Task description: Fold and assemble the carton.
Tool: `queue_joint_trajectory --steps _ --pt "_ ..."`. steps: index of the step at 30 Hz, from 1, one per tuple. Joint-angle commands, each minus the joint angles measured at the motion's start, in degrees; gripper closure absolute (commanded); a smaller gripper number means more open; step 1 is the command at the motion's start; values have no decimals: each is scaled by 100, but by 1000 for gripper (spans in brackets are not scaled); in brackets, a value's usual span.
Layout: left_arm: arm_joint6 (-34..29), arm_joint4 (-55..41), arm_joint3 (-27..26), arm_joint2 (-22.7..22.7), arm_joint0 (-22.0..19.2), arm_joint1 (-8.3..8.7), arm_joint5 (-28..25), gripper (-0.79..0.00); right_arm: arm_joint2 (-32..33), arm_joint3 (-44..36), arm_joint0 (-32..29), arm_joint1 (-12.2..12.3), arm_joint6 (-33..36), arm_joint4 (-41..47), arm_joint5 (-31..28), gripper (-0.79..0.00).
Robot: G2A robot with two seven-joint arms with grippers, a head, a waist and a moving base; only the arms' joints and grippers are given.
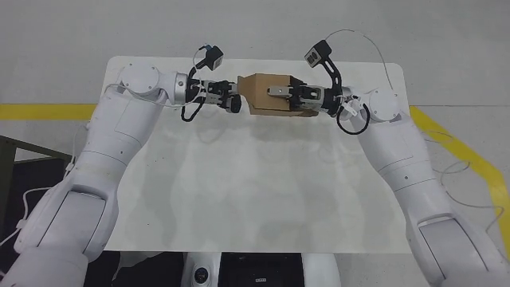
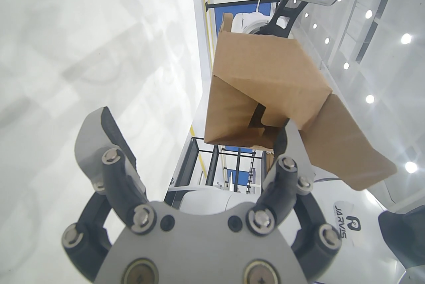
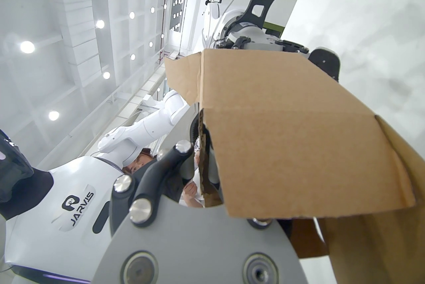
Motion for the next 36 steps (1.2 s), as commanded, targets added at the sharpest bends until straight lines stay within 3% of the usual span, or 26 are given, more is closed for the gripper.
queue_joint_trajectory --steps 1,29,36 --pt "0 -14 -8 3 -5 -5 8 -785 -14 8 4 -6 21 8 2 0" --pt "-42 -30 -12 -9 4 -19 38 -785 -101 48 28 -61 128 36 40 0" --pt "0 -61 51 -85 -10 -1 58 -785 34 234 75 -13 -203 -305 -24 0"
